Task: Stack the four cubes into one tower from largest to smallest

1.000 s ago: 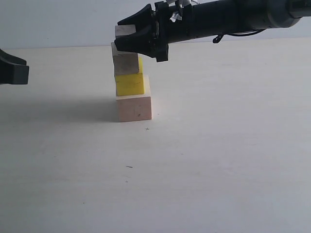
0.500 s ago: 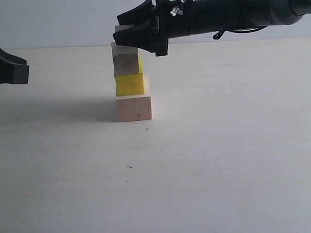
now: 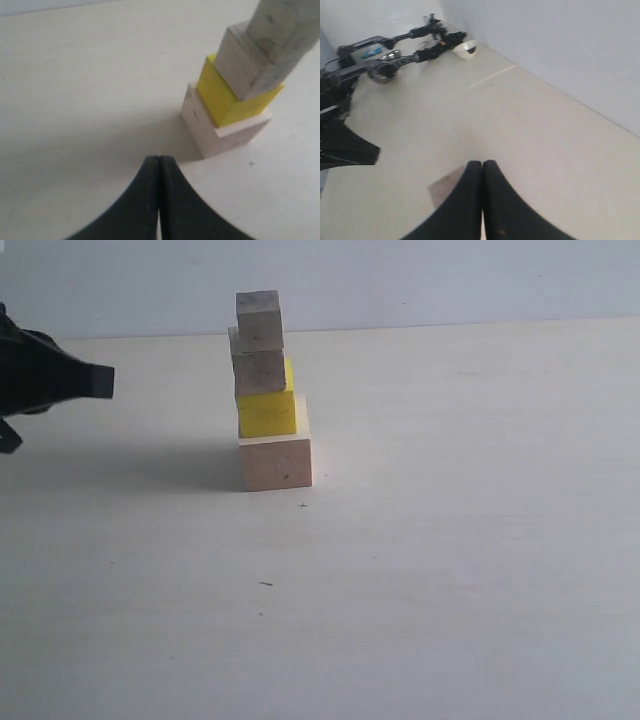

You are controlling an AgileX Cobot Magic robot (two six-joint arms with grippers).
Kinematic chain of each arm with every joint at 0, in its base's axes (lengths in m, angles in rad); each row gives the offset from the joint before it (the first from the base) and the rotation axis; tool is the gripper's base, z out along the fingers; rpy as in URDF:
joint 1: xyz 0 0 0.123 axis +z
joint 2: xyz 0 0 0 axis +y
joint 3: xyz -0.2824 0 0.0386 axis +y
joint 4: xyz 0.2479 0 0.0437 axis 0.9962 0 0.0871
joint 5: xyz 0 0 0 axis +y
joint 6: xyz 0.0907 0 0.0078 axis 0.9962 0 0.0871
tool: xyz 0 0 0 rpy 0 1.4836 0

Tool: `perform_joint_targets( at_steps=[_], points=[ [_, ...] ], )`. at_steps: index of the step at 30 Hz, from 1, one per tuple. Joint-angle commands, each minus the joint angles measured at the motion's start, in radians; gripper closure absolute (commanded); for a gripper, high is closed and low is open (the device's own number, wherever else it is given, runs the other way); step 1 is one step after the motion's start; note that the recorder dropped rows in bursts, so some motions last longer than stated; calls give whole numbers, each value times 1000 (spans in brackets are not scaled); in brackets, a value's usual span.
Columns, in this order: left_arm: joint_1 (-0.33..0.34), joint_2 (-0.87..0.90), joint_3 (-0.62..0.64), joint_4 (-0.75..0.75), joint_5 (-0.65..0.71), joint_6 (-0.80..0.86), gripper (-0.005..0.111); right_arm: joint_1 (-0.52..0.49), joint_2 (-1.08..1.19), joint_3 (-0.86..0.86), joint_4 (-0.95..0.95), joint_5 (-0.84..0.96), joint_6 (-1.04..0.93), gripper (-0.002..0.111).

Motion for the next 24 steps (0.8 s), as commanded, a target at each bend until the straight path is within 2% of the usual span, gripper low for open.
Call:
perform_joint_targets(
  at_steps=[1, 6, 11, 14, 16, 21, 24],
  points=[
    [84, 45, -67, -24, -79, -19, 107, -37, -4, -8, -114, -137, 185, 108],
    [123, 177, -168, -140, -99, -14, 107, -12, 33, -8, -129, -131, 261, 108],
    [123, 323, -294, -257, 10, 44, 107, 5, 51, -8, -138, -145, 343, 108],
    [137, 405, -355, -436, 100, 227, 107, 5, 51, -8, -154, -143, 390, 108],
    [163, 451, -380, -631, 138, 424, 107, 5, 51, -8, -163, -129, 390, 108],
    [266, 528, -404, -1131, 260, 831, 107, 13, 51, -8, -170, -104, 390, 108],
    [333, 562, -404, -1289, 373, 976, 107, 15, 51, -8, -176, -104, 401, 108]
  ],
)
